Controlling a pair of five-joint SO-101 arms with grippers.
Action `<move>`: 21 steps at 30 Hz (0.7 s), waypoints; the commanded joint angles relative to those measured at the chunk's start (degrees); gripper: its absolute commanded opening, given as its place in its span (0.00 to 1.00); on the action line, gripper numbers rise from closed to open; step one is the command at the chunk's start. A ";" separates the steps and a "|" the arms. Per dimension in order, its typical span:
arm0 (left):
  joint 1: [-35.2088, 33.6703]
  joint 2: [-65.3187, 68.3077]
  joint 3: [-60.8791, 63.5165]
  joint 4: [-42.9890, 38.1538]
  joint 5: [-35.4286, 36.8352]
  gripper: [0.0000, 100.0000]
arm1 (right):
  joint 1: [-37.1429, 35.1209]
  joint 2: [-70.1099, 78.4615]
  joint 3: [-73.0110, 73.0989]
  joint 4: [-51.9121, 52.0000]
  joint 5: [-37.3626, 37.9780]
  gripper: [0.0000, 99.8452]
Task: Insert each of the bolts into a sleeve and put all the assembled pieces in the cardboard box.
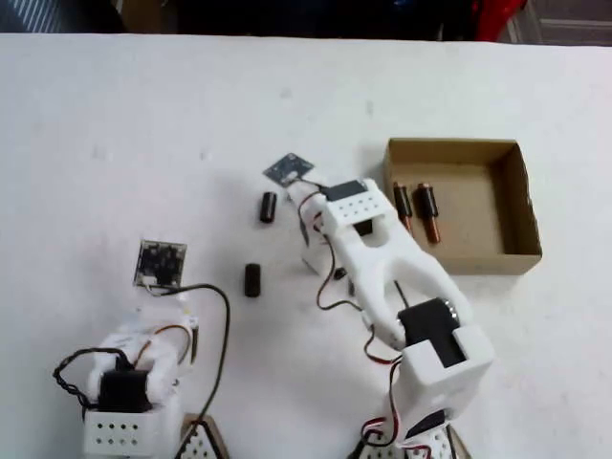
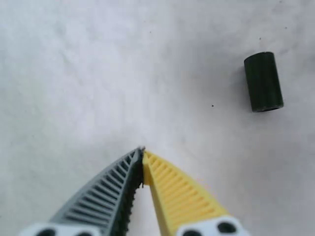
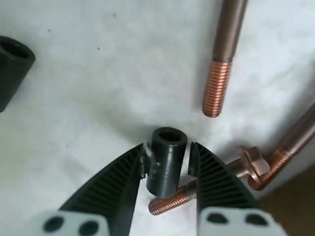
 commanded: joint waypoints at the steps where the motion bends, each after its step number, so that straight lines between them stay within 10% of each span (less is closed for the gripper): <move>1: -0.22 -0.48 -0.09 0.44 -0.18 0.02 | 0.40 -1.63 0.62 -2.42 1.76 0.11; 21: -0.22 -0.48 -0.09 0.44 -0.18 0.02 | 0.31 3.47 -0.09 -2.24 2.02 0.11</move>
